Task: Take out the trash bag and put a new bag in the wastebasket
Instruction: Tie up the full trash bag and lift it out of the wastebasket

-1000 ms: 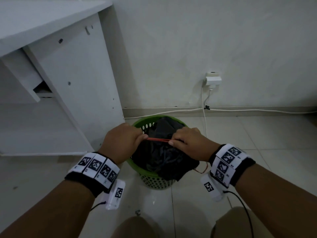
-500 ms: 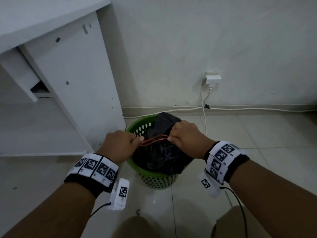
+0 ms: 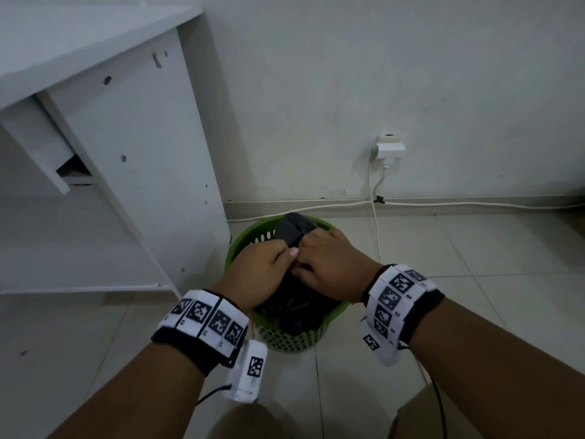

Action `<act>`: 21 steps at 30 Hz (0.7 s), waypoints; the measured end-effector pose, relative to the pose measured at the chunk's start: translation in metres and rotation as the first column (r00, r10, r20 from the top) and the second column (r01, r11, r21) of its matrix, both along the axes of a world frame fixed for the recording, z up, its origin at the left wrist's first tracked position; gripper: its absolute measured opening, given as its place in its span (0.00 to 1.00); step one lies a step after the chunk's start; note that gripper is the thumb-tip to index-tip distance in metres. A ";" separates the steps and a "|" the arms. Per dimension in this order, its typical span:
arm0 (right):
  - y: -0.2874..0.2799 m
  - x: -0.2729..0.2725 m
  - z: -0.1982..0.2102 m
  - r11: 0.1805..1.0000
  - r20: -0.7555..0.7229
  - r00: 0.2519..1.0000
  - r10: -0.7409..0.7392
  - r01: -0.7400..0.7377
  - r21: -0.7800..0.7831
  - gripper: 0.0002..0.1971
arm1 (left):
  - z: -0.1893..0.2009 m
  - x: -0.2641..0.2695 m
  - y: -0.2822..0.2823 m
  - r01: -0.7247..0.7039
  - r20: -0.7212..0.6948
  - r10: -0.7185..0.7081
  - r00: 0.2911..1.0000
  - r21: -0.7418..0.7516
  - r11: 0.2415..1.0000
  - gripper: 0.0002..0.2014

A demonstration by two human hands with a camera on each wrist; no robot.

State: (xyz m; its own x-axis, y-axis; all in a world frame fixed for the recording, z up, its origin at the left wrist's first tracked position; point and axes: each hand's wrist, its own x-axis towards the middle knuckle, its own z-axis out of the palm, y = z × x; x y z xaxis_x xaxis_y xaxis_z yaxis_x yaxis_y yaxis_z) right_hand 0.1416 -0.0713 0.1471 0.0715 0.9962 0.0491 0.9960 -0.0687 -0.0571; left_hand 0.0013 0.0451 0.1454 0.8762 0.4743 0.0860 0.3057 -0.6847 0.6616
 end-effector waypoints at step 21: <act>-0.037 -0.003 -0.040 0.892 -0.666 0.712 -0.223 0.425 0.156 0.36 | -0.004 -0.017 -0.002 -0.154 0.071 0.161 0.984 -0.097 0.983 0.13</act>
State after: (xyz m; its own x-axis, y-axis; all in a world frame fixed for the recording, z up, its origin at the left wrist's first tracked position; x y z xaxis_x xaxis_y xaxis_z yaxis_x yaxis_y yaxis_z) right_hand 0.1386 -0.1085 0.1068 0.5015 0.8532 0.1434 0.6483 -0.2609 -0.7153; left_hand -0.0154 0.0434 0.1417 0.7823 0.6146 0.1015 0.3496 -0.5680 0.7451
